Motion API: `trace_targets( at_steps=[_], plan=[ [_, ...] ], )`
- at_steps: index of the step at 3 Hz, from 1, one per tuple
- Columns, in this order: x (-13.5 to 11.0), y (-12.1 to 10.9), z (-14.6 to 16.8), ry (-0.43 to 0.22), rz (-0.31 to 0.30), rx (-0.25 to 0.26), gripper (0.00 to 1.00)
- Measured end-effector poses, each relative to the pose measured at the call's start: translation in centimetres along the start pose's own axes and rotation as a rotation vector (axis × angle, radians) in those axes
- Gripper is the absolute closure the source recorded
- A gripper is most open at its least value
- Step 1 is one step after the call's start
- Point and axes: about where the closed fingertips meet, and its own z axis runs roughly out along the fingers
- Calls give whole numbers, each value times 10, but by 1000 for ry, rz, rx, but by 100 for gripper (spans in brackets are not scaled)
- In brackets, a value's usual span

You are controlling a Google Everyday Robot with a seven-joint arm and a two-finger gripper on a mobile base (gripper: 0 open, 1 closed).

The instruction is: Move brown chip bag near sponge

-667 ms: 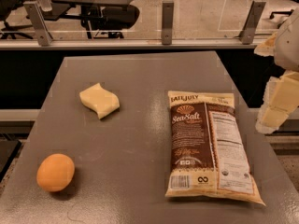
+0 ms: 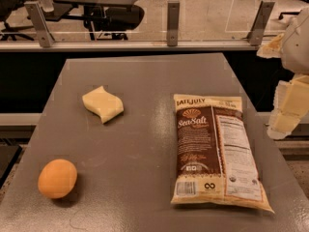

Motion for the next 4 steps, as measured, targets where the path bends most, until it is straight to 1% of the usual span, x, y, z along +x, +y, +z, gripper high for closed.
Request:
trace_targets(
  at_steps=[1,2,3,4],
  plan=[
    [-8,4,16,-44,-172,-48,0],
    [-19,20,47,-97,-422,-89,0],
    [-27,31,70,-127,-597,-115,0],
    [-36,44,93,-123,-790,-160,0]
  ],
)
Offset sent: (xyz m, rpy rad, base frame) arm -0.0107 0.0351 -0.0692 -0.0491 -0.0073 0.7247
